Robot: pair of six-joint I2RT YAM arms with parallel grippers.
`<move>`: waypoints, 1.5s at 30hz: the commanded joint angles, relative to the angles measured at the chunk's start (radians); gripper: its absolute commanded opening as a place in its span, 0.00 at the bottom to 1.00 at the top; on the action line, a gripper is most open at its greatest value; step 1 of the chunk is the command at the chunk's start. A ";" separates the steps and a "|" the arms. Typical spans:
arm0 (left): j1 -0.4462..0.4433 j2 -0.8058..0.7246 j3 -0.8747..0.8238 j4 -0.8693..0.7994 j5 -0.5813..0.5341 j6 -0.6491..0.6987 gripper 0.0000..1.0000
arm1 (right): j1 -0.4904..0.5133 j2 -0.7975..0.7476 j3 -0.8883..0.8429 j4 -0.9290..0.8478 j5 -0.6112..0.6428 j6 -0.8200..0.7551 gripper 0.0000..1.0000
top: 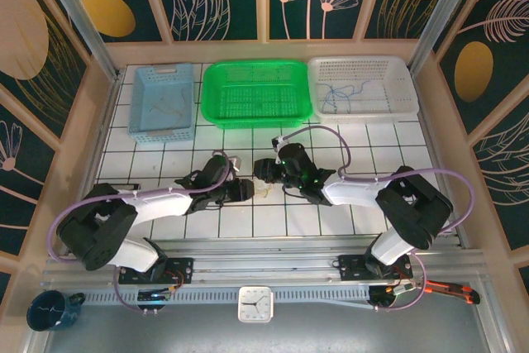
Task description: Untangle the cables
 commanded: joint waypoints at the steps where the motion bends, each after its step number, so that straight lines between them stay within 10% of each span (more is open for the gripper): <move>1: -0.006 0.018 0.028 0.024 -0.012 -0.006 0.43 | -0.003 0.013 -0.019 0.048 0.014 0.018 0.33; 11: -0.008 0.051 0.028 0.040 -0.012 -0.003 0.28 | -0.010 0.017 -0.028 0.055 0.016 0.023 0.33; 18: -0.007 0.034 0.043 0.018 -0.017 0.011 0.00 | -0.021 0.025 -0.053 0.070 0.028 0.031 0.32; 35: -0.008 -0.204 0.227 -0.186 -0.125 0.071 0.00 | -0.065 0.072 -0.164 0.133 0.070 0.082 0.31; 45: -0.007 -0.313 0.209 -0.055 -0.188 0.086 0.00 | -0.067 0.016 -0.161 0.102 0.057 0.080 0.48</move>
